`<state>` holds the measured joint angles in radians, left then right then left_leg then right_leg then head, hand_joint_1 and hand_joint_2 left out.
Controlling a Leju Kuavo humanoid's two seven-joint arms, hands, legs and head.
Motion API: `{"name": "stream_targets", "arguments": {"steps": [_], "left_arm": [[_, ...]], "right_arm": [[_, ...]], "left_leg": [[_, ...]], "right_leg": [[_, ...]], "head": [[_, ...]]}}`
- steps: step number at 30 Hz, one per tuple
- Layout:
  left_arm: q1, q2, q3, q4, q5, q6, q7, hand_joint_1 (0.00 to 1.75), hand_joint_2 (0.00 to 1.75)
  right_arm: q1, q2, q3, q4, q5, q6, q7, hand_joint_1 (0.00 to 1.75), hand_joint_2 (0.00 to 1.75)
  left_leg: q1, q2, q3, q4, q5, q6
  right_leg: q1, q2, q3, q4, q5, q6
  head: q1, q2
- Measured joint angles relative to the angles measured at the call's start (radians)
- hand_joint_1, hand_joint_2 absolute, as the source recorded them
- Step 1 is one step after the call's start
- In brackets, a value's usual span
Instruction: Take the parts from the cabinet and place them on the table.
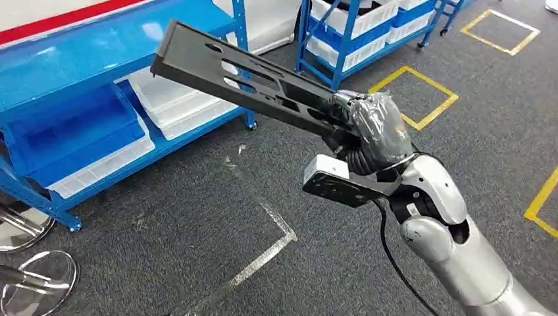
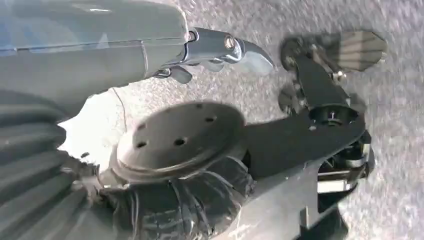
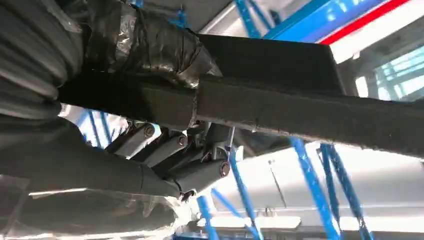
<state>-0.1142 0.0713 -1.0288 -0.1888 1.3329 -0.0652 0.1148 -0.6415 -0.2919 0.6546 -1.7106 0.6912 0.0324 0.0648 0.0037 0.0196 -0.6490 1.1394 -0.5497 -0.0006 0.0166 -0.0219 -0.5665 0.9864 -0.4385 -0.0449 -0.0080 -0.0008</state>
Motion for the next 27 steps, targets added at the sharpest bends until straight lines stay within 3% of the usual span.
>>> {"name": "stream_targets", "arguments": {"steps": [2,3,4,6,7,8,9,12,13,14,15,17,18,19,20,21,22,23,24,27], "left_arm": [[0.004,0.0,0.0,0.0,-0.004,0.008,0.0,0.0,1.75],[0.004,0.0,0.0,0.0,-0.006,0.01,-0.001,0.0,1.75],[0.004,0.0,0.0,0.0,-0.009,0.011,-0.001,0.0,1.75],[0.004,0.001,0.0,0.0,-0.011,0.014,-0.001,0.0,1.75],[0.004,0.002,0.0,0.0,-0.011,0.014,-0.001,0.0,1.75],[0.003,0.002,0.0,0.0,-0.014,0.017,-0.002,0.0,1.75],[0.003,0.002,0.0,0.001,-0.014,0.018,-0.002,0.0,1.75],[0.0,0.001,0.0,0.002,-0.018,0.035,-0.002,0.0,1.75],[0.0,-0.004,0.0,0.002,-0.02,0.039,-0.001,0.0,1.75],[0.0,-0.003,0.0,0.003,-0.02,0.042,-0.002,0.0,1.75],[0.0,-0.003,0.0,0.003,-0.02,0.043,-0.002,0.0,1.75],[0.001,-0.001,0.0,0.005,-0.02,0.047,-0.002,0.0,1.75],[0.001,0.0,0.0,0.007,-0.02,0.05,-0.002,0.0,1.75],[0.002,0.001,0.0,0.008,-0.021,0.052,-0.002,0.0,1.75],[0.001,0.001,0.0,0.008,-0.021,0.053,-0.003,0.0,1.75],[0.001,0.001,0.0,0.008,-0.021,0.054,-0.007,0.0,1.75],[0.0,0.001,0.0,0.008,-0.022,0.056,-0.01,0.0,1.75],[-0.001,0.002,0.0,0.009,-0.023,0.06,-0.014,0.0,1.75],[-0.002,0.003,0.0,0.009,-0.023,0.061,-0.019,0.0,1.75],[-0.002,0.002,0.0,0.009,-0.023,0.063,-0.023,0.0,1.75]], "right_arm": [[0.002,0.002,0.0,0.002,0.0,0.0,0.0,1.75,1.75],[0.004,0.002,0.0,0.003,0.0,0.0,0.0,1.75,1.75],[0.005,0.002,0.0,0.003,0.0,0.0,0.0,1.75,1.75],[0.004,0.002,0.0,0.005,0.0,0.0,0.0,1.75,1.75],[0.004,0.002,0.0,0.005,0.0,0.0,0.0,1.75,1.75],[0.003,0.002,0.0,0.005,0.0,0.0,0.0,1.75,1.75],[0.003,0.002,0.0,0.007,0.0,0.0,0.001,1.75,1.75],[0.005,0.002,0.0,0.008,0.0,0.0,0.0,1.75,1.75],[0.006,0.001,0.0,0.008,0.0,0.0,0.0,1.75,1.75],[0.004,0.001,0.0,0.008,0.0,0.0,0.0,1.75,1.75],[0.001,0.001,0.0,0.009,0.0,0.0,0.0,1.75,1.75],[0.003,0.003,0.0,0.011,0.0,0.0,0.0,1.75,1.75],[0.005,0.003,0.0,0.014,0.0,0.001,0.0,1.75,1.75],[0.006,0.003,0.0,0.016,0.0,0.001,0.0,1.75,1.75],[0.006,0.003,0.0,0.019,0.0,0.001,0.0,1.75,1.75],[0.005,0.003,0.0,0.022,0.0,0.001,0.001,1.75,1.75],[0.004,0.003,0.0,0.023,0.0,0.001,0.0,1.75,1.75],[0.003,0.003,0.0,0.024,0.0,0.001,0.0,1.75,1.75],[0.0,0.003,0.0,0.024,0.0,0.001,0.0,1.75,1.75],[0.0,0.003,0.0,0.024,0.0,0.001,0.0,1.75,1.75]], "left_leg": [[0.001,-0.011,-0.057,0.151,-0.068,-0.008],[0.001,-0.011,-0.068,0.187,-0.072,-0.011],[0.003,-0.011,-0.057,0.176,-0.053,-0.015],[0.008,-0.015,0.021,0.042,0.024,-0.019],[0.012,-0.04,0.068,-0.043,0.054,-0.02],[0.013,-0.082,0.097,-0.073,0.033,-0.016],[0.012,-0.086,0.091,-0.085,0.037,-0.011],[0.011,-0.061,0.086,-0.095,0.04,0.002],[0.02,-0.048,0.09,-0.106,0.047,0.013],[0.018,-0.039,0.092,-0.11,0.05,0.018],[0.017,-0.028,0.091,-0.111,0.053,0.026],[0.015,-0.008,0.088,-0.111,0.053,0.028],[0.015,0.003,0.087,-0.11,0.054,0.028],[0.016,0.014,0.088,-0.11,0.054,0.028],[0.017,0.023,0.088,-0.11,0.053,0.027],[0.018,0.032,0.09,-0.11,0.052,0.025],[0.02,0.04,0.092,-0.11,0.05,0.02],[0.018,0.045,0.092,-0.111,0.049,0.01],[0.012,0.05,0.088,-0.104,0.047,0.001],[0.016,0.078,0.09,-0.116,0.054,-0.015]], "right_leg": [[0.0,0.024,-0.015,0.007,0.005,-0.003],[0.0,0.036,-0.022,0.012,0.007,-0.002],[-0.002,0.047,-0.029,0.019,0.008,-0.001],[-0.007,0.072,-0.042,0.036,0.009,0.001],[-0.01,0.084,-0.049,0.047,0.006,0.005],[-0.01,0.091,-0.064,0.056,0.005,0.011],[-0.011,0.101,-0.072,0.064,0.009,0.017],[-0.012,0.13,-0.084,0.064,0.025,0.038],[-0.014,0.117,-0.09,0.07,0.017,0.039],[-0.007,0.072,-0.103,0.096,-0.004,0.047],[-0.012,0.049,-0.128,0.15,-0.038,0.054],[-0.026,0.034,-0.189,0.294,-0.098,0.063],[-0.032,0.031,-0.208,0.338,-0.107,0.067],[-0.039,0.029,-0.202,0.333,-0.09,0.072],[-0.045,0.026,-0.177,0.287,-0.06,0.075],[-0.051,0.018,-0.134,0.209,-0.02,0.079],[-0.054,0.002,-0.086,0.125,0.015,0.081],[-0.044,-0.038,-0.064,0.08,-0.003,0.089],[-0.031,-0.041,-0.058,0.056,-0.002,0.079],[-0.025,-0.013,-0.072,0.06,0.005,0.058]], "head": [[0.002,0.0],[0.001,0.0],[0.002,0.0],[0.001,0.0],[0.001,0.0],[0.001,0.0],[0.003,0.0],[0.001,0.0],[0.001,0.0],[0.009,0.0],[0.015,0.0],[0.014,0.0],[0.016,0.0],[0.015,0.0],[0.015,0.0],[0.015,0.0],[0.015,0.0],[0.016,0.0],[0.017,0.0],[0.013,0.0]]}}
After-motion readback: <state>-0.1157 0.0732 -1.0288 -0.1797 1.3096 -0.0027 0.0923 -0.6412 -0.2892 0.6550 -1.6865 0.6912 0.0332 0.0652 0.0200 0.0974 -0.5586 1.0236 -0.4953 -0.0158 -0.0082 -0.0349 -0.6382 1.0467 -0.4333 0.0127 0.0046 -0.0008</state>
